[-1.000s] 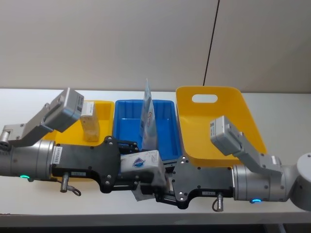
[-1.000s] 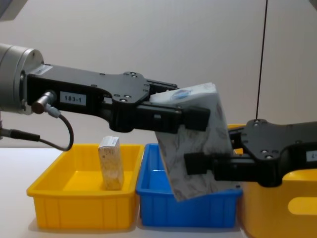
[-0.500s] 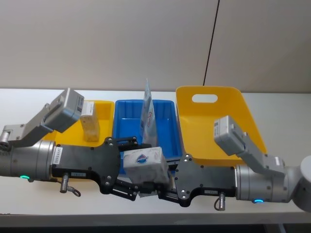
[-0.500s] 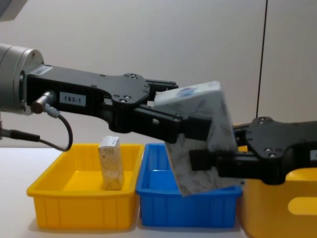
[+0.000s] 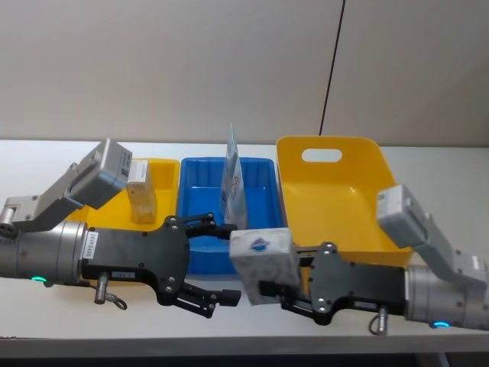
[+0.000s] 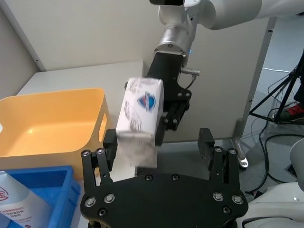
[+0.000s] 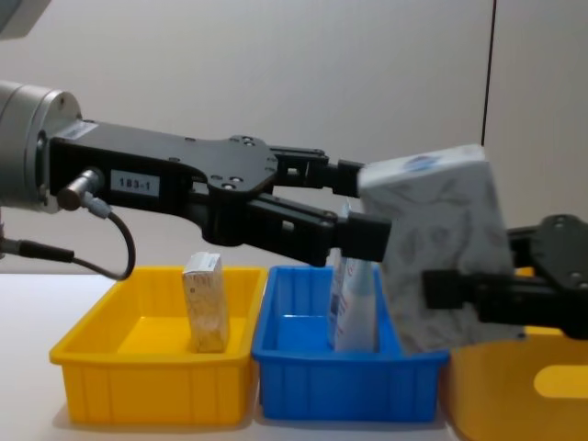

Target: Bimanual collaborative sorting of washing and personal care products

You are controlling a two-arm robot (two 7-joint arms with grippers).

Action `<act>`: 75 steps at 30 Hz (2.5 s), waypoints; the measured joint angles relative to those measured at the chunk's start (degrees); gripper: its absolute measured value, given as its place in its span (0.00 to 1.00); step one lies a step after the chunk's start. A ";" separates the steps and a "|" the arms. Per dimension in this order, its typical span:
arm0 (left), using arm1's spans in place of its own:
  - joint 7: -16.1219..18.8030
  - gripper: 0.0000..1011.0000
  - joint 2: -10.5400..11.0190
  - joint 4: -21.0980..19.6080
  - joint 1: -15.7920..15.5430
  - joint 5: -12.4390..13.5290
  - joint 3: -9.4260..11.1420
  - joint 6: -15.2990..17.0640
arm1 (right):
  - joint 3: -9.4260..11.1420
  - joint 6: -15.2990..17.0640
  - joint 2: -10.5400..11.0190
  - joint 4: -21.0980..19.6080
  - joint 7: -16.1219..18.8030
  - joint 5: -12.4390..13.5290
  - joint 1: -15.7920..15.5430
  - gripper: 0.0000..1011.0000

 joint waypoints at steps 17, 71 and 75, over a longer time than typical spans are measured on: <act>3.19 0.99 0.36 -0.91 -0.17 1.16 -0.11 0.96 | 8.91 -2.30 5.05 -4.69 -8.37 6.25 -9.22 0.36; 28.73 0.99 3.68 -14.99 6.41 2.09 -6.36 15.31 | 11.22 5.98 -16.33 -1.99 -53.23 -11.25 -8.89 0.36; 28.93 0.99 3.70 -15.13 6.47 2.06 -6.42 15.44 | 10.44 7.90 -18.81 -0.22 -55.03 -11.86 -7.40 0.36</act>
